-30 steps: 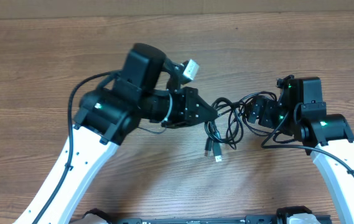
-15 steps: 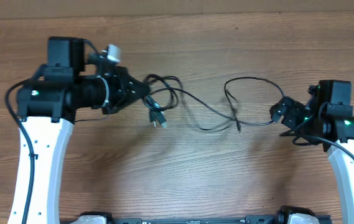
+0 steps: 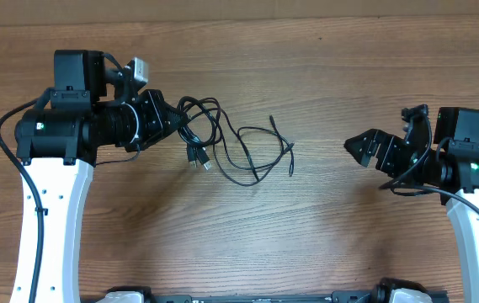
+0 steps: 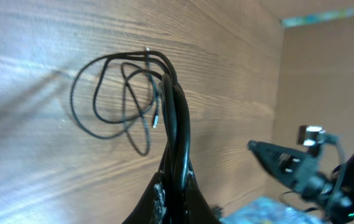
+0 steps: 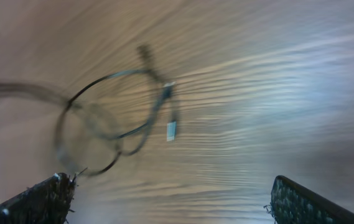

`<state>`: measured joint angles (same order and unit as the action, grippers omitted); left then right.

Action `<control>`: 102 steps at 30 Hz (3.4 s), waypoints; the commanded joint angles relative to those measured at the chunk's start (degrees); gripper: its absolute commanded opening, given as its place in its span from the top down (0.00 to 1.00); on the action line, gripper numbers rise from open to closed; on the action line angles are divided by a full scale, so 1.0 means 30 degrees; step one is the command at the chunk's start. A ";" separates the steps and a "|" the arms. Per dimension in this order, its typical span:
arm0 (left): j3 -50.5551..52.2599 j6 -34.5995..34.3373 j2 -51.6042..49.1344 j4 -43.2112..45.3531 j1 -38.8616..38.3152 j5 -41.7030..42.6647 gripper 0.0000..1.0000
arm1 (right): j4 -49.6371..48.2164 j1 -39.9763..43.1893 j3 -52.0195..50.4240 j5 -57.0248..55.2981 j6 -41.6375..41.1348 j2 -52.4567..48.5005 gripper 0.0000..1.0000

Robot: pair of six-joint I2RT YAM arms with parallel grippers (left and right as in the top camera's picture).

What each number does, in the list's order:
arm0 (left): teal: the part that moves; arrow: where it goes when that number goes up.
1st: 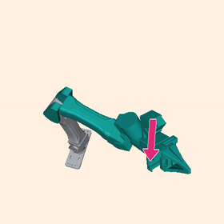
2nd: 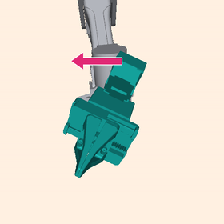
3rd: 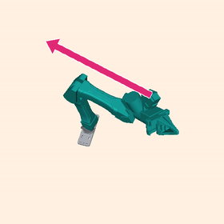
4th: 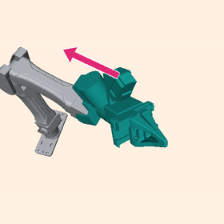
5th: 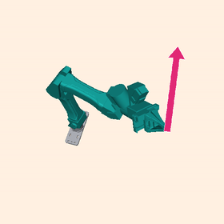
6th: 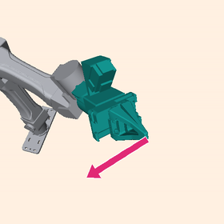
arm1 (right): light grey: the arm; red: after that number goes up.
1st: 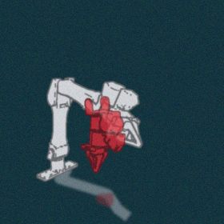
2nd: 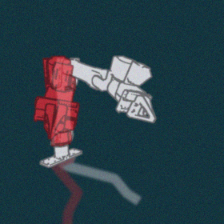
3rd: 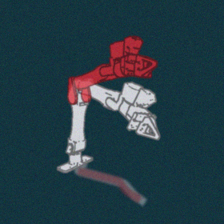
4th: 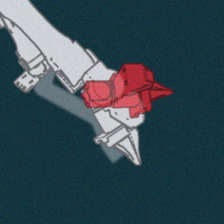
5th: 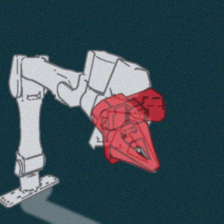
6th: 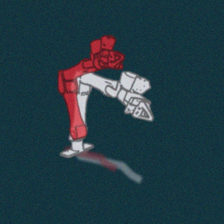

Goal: Untangle cables

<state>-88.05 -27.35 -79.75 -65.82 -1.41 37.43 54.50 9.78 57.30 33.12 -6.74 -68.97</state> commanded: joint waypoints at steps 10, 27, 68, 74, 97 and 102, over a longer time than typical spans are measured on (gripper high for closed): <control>-0.0386 1.7078 0.0372 0.0809 -0.4036 0.2688 0.96 | -0.0146 -0.1435 0.0211 0.7220 0.4342 0.0073 0.00; -0.0386 2.1354 0.0372 0.0007 -0.5187 0.3395 0.96 | 0.2528 -0.5668 0.5712 0.2266 0.5836 0.1763 0.00; -0.0386 2.6673 0.0372 0.0699 -0.7264 0.8939 0.96 | 0.0787 -0.7242 0.5712 0.4677 0.8342 0.3366 0.75; -0.0386 2.6680 0.0372 0.1005 -0.7526 0.9704 0.96 | 0.0780 -0.7242 0.5712 0.5865 0.8364 0.3359 0.39; -0.0386 2.0932 0.1078 0.3126 -0.7650 0.9311 0.07 | 0.0182 -0.7220 0.5690 0.4932 0.6739 0.3366 0.96; -0.0386 1.8010 0.2608 0.4561 -0.7650 0.7286 0.00 | -0.1129 -0.7220 0.5690 0.4102 0.4539 0.3359 0.96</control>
<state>-88.12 35.35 -76.27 -53.47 -24.03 63.46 53.08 -12.03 73.08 47.35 12.29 -59.09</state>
